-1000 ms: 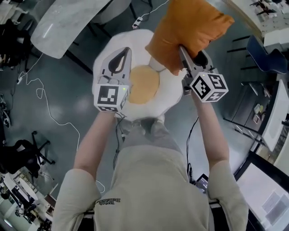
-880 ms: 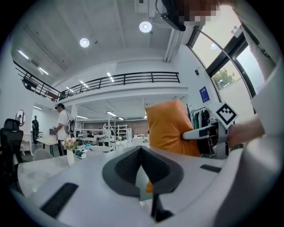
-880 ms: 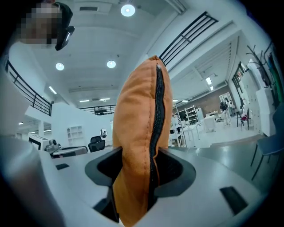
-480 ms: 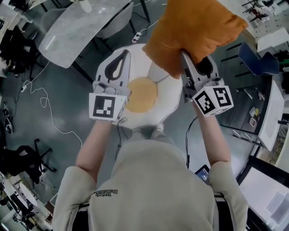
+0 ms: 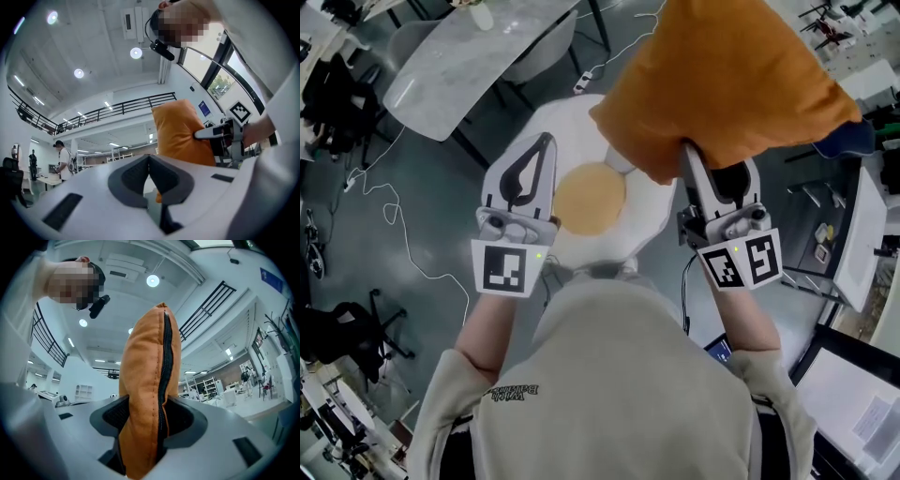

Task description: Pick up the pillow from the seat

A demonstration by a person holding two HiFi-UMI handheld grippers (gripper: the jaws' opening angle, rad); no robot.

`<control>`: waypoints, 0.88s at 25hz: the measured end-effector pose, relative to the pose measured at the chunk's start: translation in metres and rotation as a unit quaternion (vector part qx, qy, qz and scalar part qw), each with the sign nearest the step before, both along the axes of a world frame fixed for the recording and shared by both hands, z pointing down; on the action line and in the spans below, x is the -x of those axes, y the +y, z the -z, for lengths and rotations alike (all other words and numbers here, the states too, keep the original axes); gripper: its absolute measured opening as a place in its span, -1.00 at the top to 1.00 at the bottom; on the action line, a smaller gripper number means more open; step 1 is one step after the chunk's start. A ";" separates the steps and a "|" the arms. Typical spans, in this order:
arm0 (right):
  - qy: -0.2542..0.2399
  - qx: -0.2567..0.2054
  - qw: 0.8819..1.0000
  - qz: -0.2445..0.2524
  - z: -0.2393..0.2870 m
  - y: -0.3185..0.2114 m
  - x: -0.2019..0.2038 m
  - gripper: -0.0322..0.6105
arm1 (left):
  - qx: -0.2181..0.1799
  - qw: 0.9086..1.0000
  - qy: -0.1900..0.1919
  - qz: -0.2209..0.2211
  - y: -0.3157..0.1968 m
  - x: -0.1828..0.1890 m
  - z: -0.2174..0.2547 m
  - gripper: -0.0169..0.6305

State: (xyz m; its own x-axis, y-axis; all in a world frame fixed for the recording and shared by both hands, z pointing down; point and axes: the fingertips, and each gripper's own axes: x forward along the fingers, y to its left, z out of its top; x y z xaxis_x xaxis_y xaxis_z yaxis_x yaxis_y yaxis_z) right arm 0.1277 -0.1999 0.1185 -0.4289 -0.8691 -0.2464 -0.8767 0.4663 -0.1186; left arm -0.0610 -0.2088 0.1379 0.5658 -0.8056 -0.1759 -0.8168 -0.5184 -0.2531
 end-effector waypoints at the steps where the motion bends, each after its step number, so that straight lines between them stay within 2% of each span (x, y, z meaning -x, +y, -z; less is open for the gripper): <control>1: 0.000 0.000 1.000 0.003 -0.002 0.007 0.002 0.16 | 0.000 1.000 -0.001 0.002 0.005 0.003 -0.002 0.91; 7: 0.016 -0.005 1.000 0.015 -0.010 0.034 0.015 0.16 | -0.001 1.000 -0.008 0.007 0.029 0.010 -0.009 0.92; 22: 0.010 -0.003 1.000 0.023 -0.009 0.041 0.030 0.16 | 0.014 1.000 -0.005 0.003 0.038 0.013 -0.011 0.92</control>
